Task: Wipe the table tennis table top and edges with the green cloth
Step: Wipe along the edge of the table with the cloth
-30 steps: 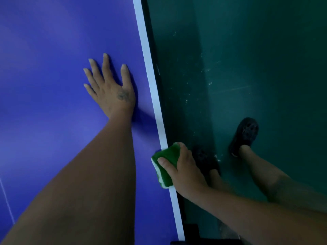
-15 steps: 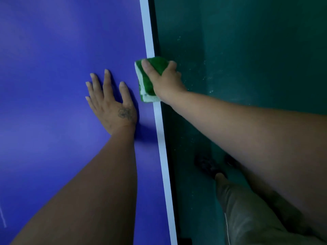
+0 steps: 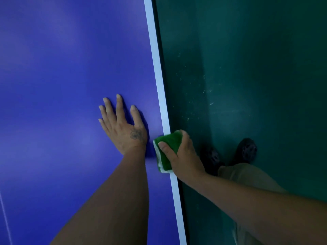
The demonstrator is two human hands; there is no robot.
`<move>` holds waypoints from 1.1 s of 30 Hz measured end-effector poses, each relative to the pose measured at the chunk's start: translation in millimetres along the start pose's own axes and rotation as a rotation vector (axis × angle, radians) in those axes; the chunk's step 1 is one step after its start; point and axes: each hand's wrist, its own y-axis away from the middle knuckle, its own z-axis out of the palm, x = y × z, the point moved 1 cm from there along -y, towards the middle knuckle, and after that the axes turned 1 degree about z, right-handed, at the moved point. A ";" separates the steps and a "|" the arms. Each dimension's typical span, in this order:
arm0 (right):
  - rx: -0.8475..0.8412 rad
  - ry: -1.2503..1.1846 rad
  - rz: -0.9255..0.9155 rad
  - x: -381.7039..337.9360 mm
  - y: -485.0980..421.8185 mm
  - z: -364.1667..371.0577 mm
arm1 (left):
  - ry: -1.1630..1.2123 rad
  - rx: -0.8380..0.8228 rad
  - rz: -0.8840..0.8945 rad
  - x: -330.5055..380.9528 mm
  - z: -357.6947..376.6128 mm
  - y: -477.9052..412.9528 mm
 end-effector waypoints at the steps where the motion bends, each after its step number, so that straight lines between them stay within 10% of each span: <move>1: -0.013 0.019 0.004 -2.1 -3.3 -0.8 | 0.003 0.002 0.000 -0.5 0.2 0.3; 15: 0.076 -0.026 -0.075 -156.8 -138.6 -57.1 | 0.012 0.023 0.028 -0.1 0.3 -0.1; 33: -0.047 -0.041 0.026 -156.7 -131.9 -64.9 | -0.039 -0.133 -0.021 5.0 -0.6 -11.9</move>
